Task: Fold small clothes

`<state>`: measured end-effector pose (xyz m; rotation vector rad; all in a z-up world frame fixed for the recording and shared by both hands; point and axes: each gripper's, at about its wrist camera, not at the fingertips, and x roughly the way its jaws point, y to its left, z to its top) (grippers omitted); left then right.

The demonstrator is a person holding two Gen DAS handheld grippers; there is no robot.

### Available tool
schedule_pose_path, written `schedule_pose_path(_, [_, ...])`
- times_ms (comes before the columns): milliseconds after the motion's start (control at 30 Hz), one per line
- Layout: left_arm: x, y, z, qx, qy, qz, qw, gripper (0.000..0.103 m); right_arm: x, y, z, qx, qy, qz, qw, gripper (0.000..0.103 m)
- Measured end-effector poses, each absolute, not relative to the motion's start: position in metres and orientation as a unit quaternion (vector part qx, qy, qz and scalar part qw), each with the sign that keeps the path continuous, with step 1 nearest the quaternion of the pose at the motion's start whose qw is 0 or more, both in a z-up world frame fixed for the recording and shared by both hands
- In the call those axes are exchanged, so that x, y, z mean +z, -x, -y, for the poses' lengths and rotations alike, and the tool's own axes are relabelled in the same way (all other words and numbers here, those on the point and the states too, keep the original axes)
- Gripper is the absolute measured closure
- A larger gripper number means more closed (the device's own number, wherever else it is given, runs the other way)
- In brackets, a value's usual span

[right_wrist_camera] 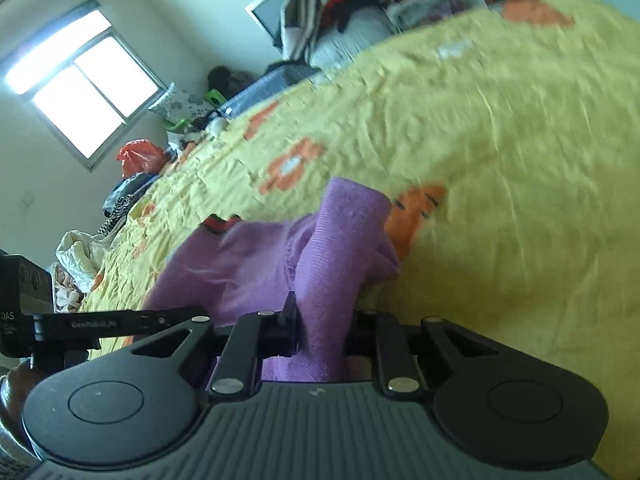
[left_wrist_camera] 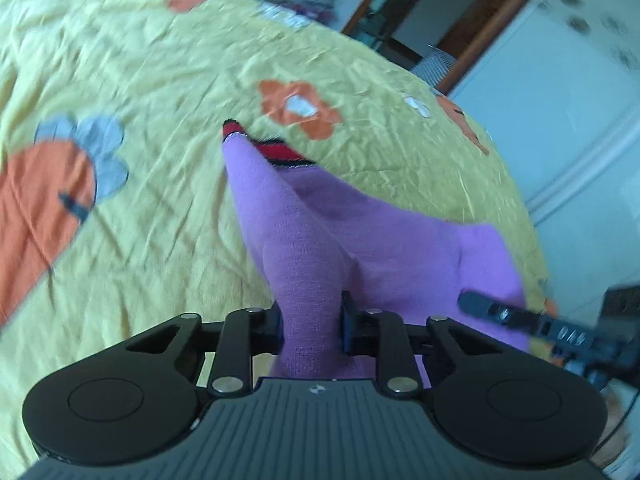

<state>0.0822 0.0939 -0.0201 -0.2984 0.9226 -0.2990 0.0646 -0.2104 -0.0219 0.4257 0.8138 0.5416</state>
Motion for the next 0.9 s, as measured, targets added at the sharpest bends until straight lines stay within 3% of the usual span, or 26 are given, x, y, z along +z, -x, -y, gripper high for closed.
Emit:
schedule_pose_path(367, [0.014,-0.094,-0.062,-0.186,0.026,-0.372,0.909,0.078,0.011,-0.044,0.215,0.225,-0.208,-0.319,0.897,0.086])
schedule_pose_path(433, [0.005,-0.113,-0.059,-0.187,0.034,-0.394,0.899,0.077,-0.005,-0.061,0.213,0.196,-0.192,-0.342,0.899,0.078])
schedule_pose_path(467, [-0.003,-0.122,-0.059,-0.185,0.038,-0.410,0.892,0.076,-0.015,-0.071,0.215,0.185,-0.189,-0.363,0.894,0.062])
schedule_pose_path(500, [-0.010,-0.127,-0.060,-0.181,0.039,-0.424,0.886,0.076,-0.023,-0.074,0.218,0.164,-0.190,-0.378,0.891,0.037])
schedule_pose_path(533, [-0.014,-0.126,-0.064,-0.178,0.044,-0.428,0.885,0.072,-0.027,-0.070,0.222,0.147,-0.191,-0.382,0.892,0.029])
schedule_pose_path(633, [-0.014,-0.099,-0.089,-0.192,0.086,-0.432,0.877,0.065,-0.023,-0.036,0.233,0.172,-0.195,-0.376,0.889,0.026])
schedule_pose_path(767, [-0.019,-0.049,-0.129,-0.212,0.152,-0.457,0.850,0.039,-0.022,0.023,0.239,0.194,-0.195,-0.376,0.885,0.026])
schedule_pose_path(900, [-0.037,-0.015,-0.140,-0.215,0.169,-0.482,0.833,0.035,-0.036,0.042,0.242,0.221,-0.236,-0.396,0.860,0.026])
